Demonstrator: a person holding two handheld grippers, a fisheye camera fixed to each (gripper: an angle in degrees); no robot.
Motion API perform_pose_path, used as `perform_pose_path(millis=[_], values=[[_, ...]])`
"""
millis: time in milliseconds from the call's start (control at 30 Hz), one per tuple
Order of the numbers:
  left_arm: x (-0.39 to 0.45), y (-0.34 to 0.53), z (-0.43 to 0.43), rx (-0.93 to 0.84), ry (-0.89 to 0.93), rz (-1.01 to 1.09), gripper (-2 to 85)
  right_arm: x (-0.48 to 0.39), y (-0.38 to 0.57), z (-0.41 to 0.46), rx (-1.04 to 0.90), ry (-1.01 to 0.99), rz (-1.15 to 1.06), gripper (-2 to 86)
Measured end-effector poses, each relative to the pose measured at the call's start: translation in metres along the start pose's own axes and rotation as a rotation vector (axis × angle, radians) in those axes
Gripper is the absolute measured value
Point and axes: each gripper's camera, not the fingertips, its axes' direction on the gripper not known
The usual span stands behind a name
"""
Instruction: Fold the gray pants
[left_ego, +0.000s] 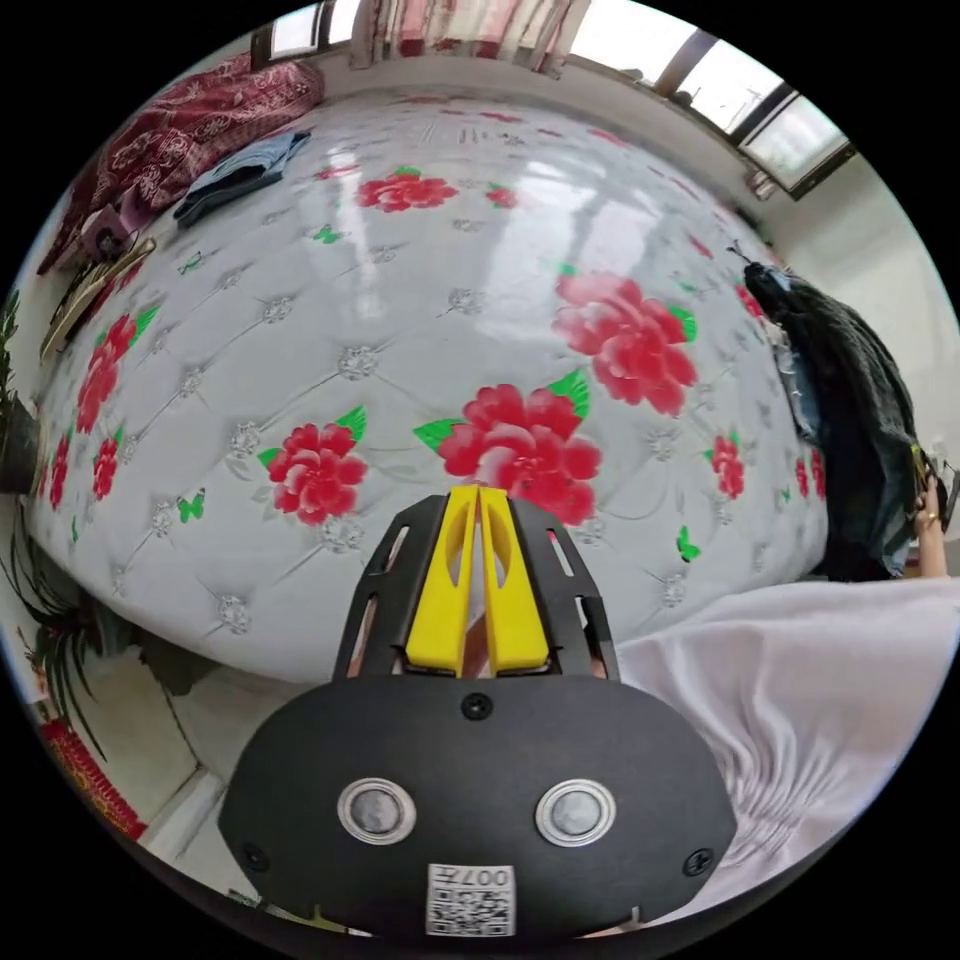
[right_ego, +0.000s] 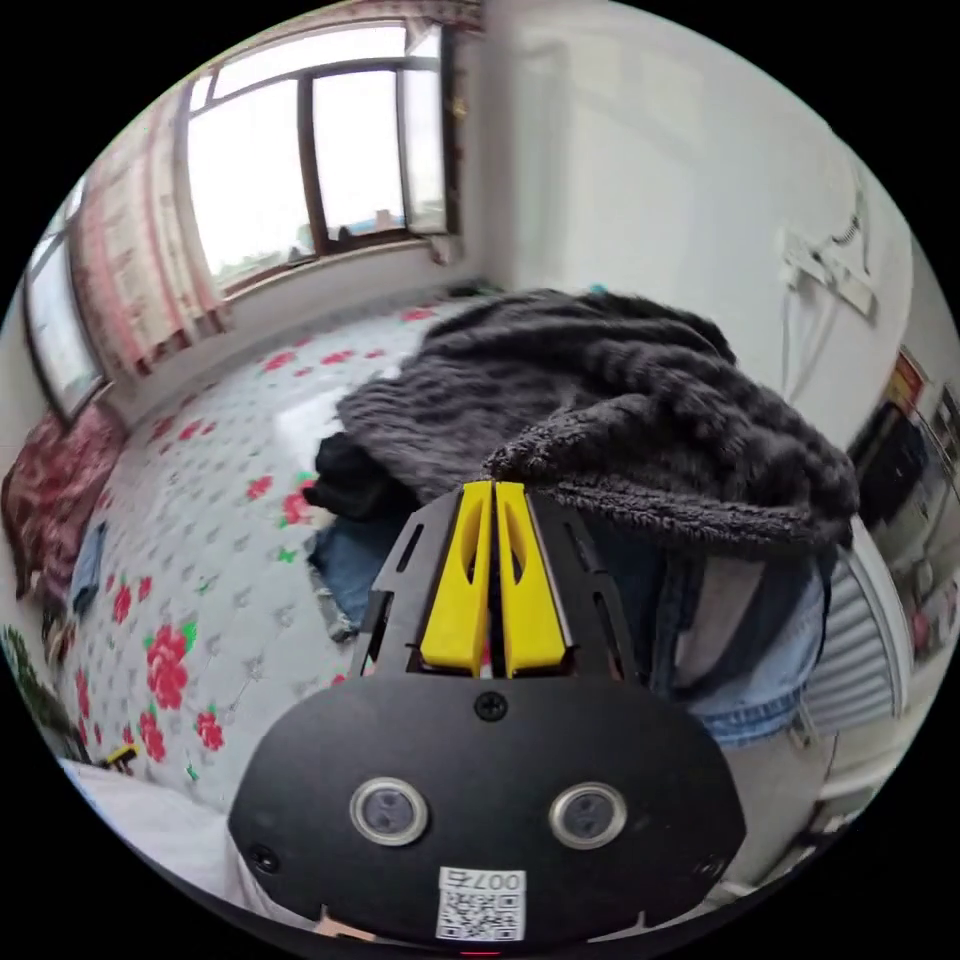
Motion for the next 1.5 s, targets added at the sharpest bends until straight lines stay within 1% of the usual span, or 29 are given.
perform_pose_path(millis=[100, 167, 233, 333, 367, 400, 467, 533, 600, 667, 700, 800, 867, 900, 933, 967, 1000, 1067, 1100, 1167, 1233, 1267, 1300, 1333, 1400, 1467, 1500], values=[[-0.004, 0.017, -0.013, 0.055, 0.093, 0.055, -0.7, -0.054, 0.005, -0.035, 0.056, -0.164, -0.16, -0.2], [-0.008, 0.021, -0.02, 0.072, 0.145, 0.076, -0.4, -0.112, 0.019, -0.061, 0.083, -0.29, -0.29, -0.2], [-0.013, 0.021, -0.034, 0.137, 0.199, 0.119, 0.7, -0.159, 0.037, -0.079, 0.114, -0.345, -0.384, -0.2], [-0.022, 0.018, -0.054, 0.215, 0.282, 0.158, 3.9, -0.229, 0.068, -0.101, 0.123, -0.58, -0.469, -0.2], [-0.025, 0.017, -0.058, 0.229, 0.301, 0.162, 4.4, -0.26, 0.082, -0.108, 0.097, -0.696, -0.523, -0.2], [-0.033, 0.018, -0.066, 0.261, 0.341, 0.168, 5.3, -0.277, 0.09, -0.113, 0.088, -0.769, -0.552, -0.1], [-0.047, 0.02, -0.077, 0.314, 0.399, 0.168, 6.7, -0.351, 0.122, -0.129, -0.007, -1.065, -0.687, 0.0], [-0.07, 0.028, -0.087, 0.369, 0.44, 0.163, 7.9, -0.405, 0.148, -0.142, -0.061, -1.211, -0.785, 0.2], [-0.093, 0.035, -0.088, 0.383, 0.421, 0.132, 8.2, -0.449, 0.17, -0.148, -0.131, -1.298, -0.839, 0.7], [-0.121, 0.043, -0.089, 0.367, 0.414, 0.076, 8.6, -0.485, 0.19, -0.146, -0.236, -1.442, -0.882, 1.8], [-0.14, 0.05, -0.09, 0.363, 0.41, 0.045, 8.9, -0.491, 0.194, -0.145, -0.255, -1.439, -0.892, 2.1], [-0.184, 0.071, -0.094, 0.345, 0.368, -0.029, 9.5, -0.503, 0.211, -0.124, -0.253, -1.218, -0.939, 3.5], [-0.205, 0.081, -0.096, 0.325, 0.345, -0.054, 10.2, -0.494, 0.22, -0.087, -0.279, -0.964, -0.93, 4.9], [-0.216, 0.085, -0.096, 0.304, 0.332, -0.063, 10.6, -0.49, 0.221, -0.076, -0.293, -0.895, -0.92, 5.2], [-0.224, 0.086, -0.095, 0.278, 0.334, -0.065, 11.1, -0.481, 0.224, -0.053, -0.321, -0.753, -0.901, 5.8], [-0.227, 0.086, -0.094, 0.266, 0.338, -0.062, 11.3, -0.47, 0.224, -0.032, -0.357, -0.636, -0.869, 6.4], [-0.231, 0.084, -0.093, 0.245, 0.344, -0.055, 11.6, -0.464, 0.223, -0.022, -0.37, -0.593, -0.853, 6.6], [-0.233, 0.075, -0.092, 0.221, 0.361, -0.034, 12.1, -0.448, 0.217, 0.01, -0.4, -0.445, -0.824, 7.7], [-0.231, 0.067, -0.091, 0.206, 0.387, -0.008, 12.5, -0.446, 0.215, 0.017, -0.398, -0.404, -0.828, 8.0], [-0.222, 0.052, -0.091, 0.184, 0.424, 0.044, 13.1, -0.44, 0.201, 0.043, -0.349, -0.257, -0.823, 9.2], [-0.198, 0.031, -0.09, 0.142, 0.466, 0.162, 13.4, -0.434, 0.185, 0.064, -0.335, -0.208, -0.764, 10.1], [-0.189, 0.026, -0.09, 0.125, 0.469, 0.2, 13.4, -0.43, 0.175, 0.082, -0.357, -0.191, -0.722, 10.2], [-0.17, 0.016, -0.087, 0.082, 0.463, 0.285, 13.4, -0.428, 0.171, 0.091, -0.37, -0.182, -0.703, 10.3], [-0.147, 0.008, -0.082, 0.03, 0.441, 0.386, 13.3, -0.425, 0.164, 0.109, -0.396, -0.17, -0.676, 10.2], [-0.115, -0.001, -0.068, -0.04, 0.387, 0.518, 12.7, -0.424, 0.16, 0.137, -0.473, -0.174, -0.663, 9.7], [-0.088, -0.009, -0.048, -0.144, 0.34, 0.611, 10.3, -0.423, 0.164, 0.169, -0.594, -0.223, -0.625, 8.2], [-0.073, -0.012, -0.031, -0.226, 0.266, 0.667, 7.3, -0.423, 0.165, 0.173, -0.611, -0.254, -0.607, 7.8]])
